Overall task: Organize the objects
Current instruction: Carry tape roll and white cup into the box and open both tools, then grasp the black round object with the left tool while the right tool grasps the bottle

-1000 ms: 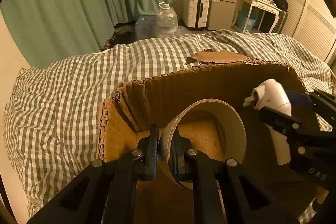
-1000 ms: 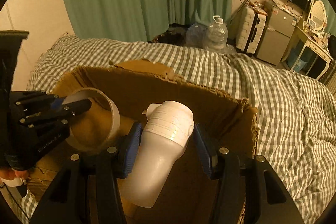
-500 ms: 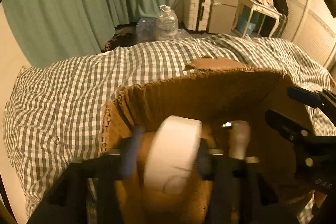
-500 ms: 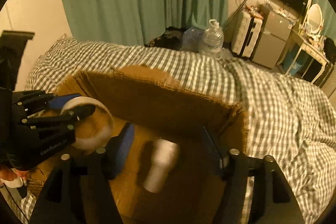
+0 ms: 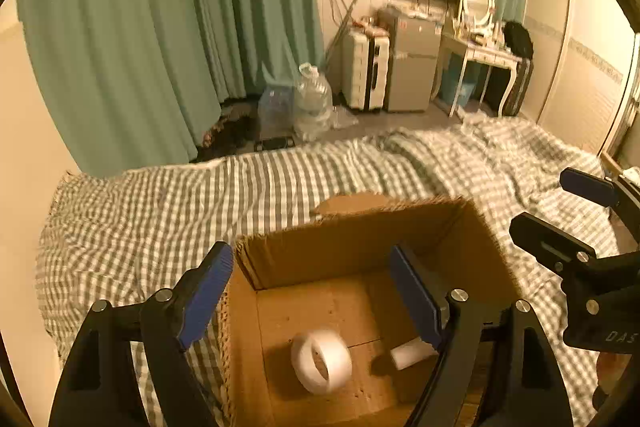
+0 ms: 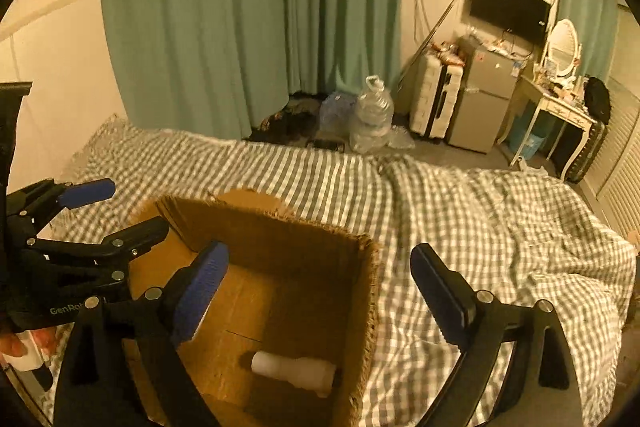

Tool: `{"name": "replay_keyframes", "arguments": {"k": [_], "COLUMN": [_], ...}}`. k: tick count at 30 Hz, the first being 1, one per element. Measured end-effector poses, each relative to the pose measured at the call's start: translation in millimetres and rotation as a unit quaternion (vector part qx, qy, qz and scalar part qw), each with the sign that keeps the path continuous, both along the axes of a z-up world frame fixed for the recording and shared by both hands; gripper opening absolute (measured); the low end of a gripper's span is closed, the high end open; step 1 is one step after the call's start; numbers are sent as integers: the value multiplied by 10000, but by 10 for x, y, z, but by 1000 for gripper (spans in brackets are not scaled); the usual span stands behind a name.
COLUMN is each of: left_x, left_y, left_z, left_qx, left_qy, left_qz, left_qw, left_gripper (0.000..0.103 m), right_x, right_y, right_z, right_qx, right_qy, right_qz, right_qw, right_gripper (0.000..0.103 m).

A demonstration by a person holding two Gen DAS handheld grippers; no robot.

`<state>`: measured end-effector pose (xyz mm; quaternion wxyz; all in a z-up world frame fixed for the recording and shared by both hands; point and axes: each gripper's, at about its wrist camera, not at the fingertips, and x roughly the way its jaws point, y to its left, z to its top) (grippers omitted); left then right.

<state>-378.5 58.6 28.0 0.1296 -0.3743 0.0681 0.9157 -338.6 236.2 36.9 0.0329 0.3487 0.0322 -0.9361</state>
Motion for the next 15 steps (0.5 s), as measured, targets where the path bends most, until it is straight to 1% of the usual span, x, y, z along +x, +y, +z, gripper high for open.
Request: {"name": "replay_keyframes", "arguments": {"k": [2,4,5,8,10,13,15], "left_x": [180,349,457,735,994,1291,1504], "left_y": [-27,-35,-42,-43,-71,-77,-117], "left_z": [240,455,581,873,1065,1234,1289], "left_qx": [19,6,12,81,91,102,118], "left_qy": [194,382,470,657,807,950,991], "left_qz": [48,71,85,73,99,94,124], "left_qw": [9998,9992,9989,9978,9966,9954,9949], "left_gripper": [94,95,97,100,101,102,103], "right_x": [172,370,460,778,974,1320,1574], "right_y": [-8,-19,-29,-58,-64,-114,-140], "right_z": [229,469,569,861,1018,1204,1262], "right_qx": [73,138,171,261,293,398,452], "right_qy": [171,376,451,716,824,1000,1069], "right_qz": [3,-17,-42,-109,-85,-9,67], "right_qw": [9998,9992,9988,9970,9961,9942,9932], "right_gripper": [95,99,100,102,102,102,102]}}
